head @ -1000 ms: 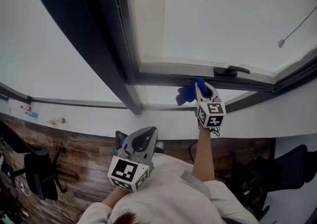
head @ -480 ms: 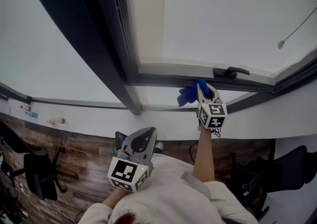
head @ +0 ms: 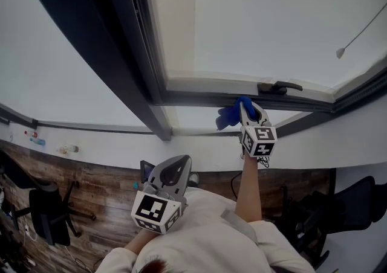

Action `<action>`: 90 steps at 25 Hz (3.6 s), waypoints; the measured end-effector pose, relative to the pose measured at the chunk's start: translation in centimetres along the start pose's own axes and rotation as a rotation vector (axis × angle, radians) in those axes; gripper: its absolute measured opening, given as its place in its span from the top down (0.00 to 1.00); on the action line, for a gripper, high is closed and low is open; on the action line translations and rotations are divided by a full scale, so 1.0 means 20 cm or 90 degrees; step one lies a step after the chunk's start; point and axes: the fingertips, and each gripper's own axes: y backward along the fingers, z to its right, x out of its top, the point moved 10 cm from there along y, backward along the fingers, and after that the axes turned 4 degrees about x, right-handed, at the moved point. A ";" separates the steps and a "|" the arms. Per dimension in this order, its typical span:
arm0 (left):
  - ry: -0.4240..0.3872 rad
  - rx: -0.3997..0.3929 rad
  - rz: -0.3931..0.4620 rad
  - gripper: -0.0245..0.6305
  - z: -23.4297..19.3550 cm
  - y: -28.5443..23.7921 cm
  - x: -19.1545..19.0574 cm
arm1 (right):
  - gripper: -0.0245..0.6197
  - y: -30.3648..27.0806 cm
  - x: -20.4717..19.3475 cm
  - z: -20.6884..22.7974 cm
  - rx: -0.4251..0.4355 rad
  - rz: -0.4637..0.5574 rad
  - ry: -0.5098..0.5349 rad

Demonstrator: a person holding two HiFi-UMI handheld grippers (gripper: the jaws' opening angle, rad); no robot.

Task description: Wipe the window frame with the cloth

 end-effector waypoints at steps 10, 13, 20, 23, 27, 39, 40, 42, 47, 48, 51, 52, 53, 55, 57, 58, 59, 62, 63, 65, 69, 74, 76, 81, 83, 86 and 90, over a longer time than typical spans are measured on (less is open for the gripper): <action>-0.002 -0.009 0.000 0.95 0.01 -0.02 0.01 | 0.88 0.02 -0.01 0.04 -0.011 0.001 -0.003; -0.004 -0.008 0.002 0.95 0.02 -0.02 0.01 | 0.88 0.02 -0.01 0.05 -0.011 0.001 -0.004; -0.004 -0.006 0.002 0.96 0.01 -0.02 0.02 | 0.88 0.02 0.00 0.06 -0.013 0.002 -0.007; -0.005 -0.010 0.003 0.96 0.01 -0.03 0.02 | 0.88 0.02 0.00 0.06 -0.012 0.001 -0.006; -0.006 -0.014 0.001 0.96 0.01 -0.03 0.03 | 0.88 0.02 -0.01 0.06 -0.016 -0.001 -0.005; -0.007 -0.017 0.003 0.96 0.01 -0.05 0.03 | 0.88 0.04 -0.01 0.08 -0.032 -0.004 -0.007; -0.007 -0.018 0.004 0.96 0.01 -0.05 0.03 | 0.88 0.04 -0.01 0.09 -0.032 -0.005 -0.007; -0.006 -0.022 0.003 0.96 0.02 -0.06 0.03 | 0.88 0.04 -0.01 0.09 -0.032 -0.006 -0.006; -0.011 -0.033 0.004 0.96 0.04 -0.10 0.04 | 0.88 0.05 -0.01 0.11 -0.035 -0.008 -0.003; -0.011 -0.033 0.004 0.95 0.05 -0.10 0.04 | 0.88 0.05 0.00 0.11 -0.035 -0.007 -0.004; -0.012 -0.032 0.002 0.96 0.05 -0.11 0.05 | 0.88 0.06 -0.01 0.12 -0.033 -0.006 -0.008; -0.012 -0.033 0.002 0.96 0.05 -0.11 0.05 | 0.88 0.06 -0.01 0.13 -0.033 -0.006 -0.008; -0.013 -0.033 0.003 0.95 0.06 -0.11 0.05 | 0.88 0.06 -0.01 0.13 -0.033 -0.005 -0.008; -0.014 -0.035 0.003 0.95 0.06 -0.11 0.05 | 0.88 0.06 -0.02 0.14 -0.037 -0.003 -0.010; -0.013 -0.035 0.004 0.96 0.06 -0.11 0.05 | 0.88 0.07 -0.02 0.16 -0.045 -0.001 -0.014; -0.013 -0.035 0.004 0.96 0.06 -0.12 0.05 | 0.88 0.08 -0.02 0.17 -0.049 0.000 -0.017; -0.013 -0.034 0.004 0.96 0.06 -0.12 0.05 | 0.88 0.09 -0.02 0.18 -0.052 0.001 -0.019; -0.013 -0.032 0.004 0.95 0.07 -0.11 0.05 | 0.88 0.10 -0.03 0.21 -0.062 0.004 -0.025; -0.013 -0.032 0.004 0.96 0.07 -0.11 0.05 | 0.88 0.11 -0.04 0.22 -0.067 0.005 -0.028; -0.012 -0.029 0.003 0.96 0.07 -0.11 0.05 | 0.88 0.12 -0.04 0.24 -0.073 0.007 -0.032; -0.011 -0.027 0.004 0.95 0.06 -0.11 0.05 | 0.88 0.12 -0.04 0.26 -0.077 0.008 -0.034; -0.009 -0.029 0.002 0.95 0.07 -0.12 0.06 | 0.88 0.14 -0.05 0.29 -0.087 0.008 -0.037; -0.010 -0.029 0.001 0.96 0.07 -0.13 0.06 | 0.88 0.14 -0.05 0.30 -0.091 0.007 -0.037; -0.011 -0.031 -0.002 0.95 0.08 -0.14 0.06 | 0.88 0.16 -0.06 0.34 -0.102 0.009 -0.043; -0.012 -0.031 -0.003 0.95 0.09 -0.15 0.06 | 0.88 0.17 -0.06 0.36 -0.106 0.010 -0.045; -0.011 -0.032 -0.004 0.96 0.09 -0.16 0.06 | 0.88 0.18 -0.07 0.38 -0.113 0.013 -0.050; -0.012 -0.030 -0.003 0.96 0.10 -0.17 0.06 | 0.88 0.20 -0.07 0.41 -0.124 0.016 -0.054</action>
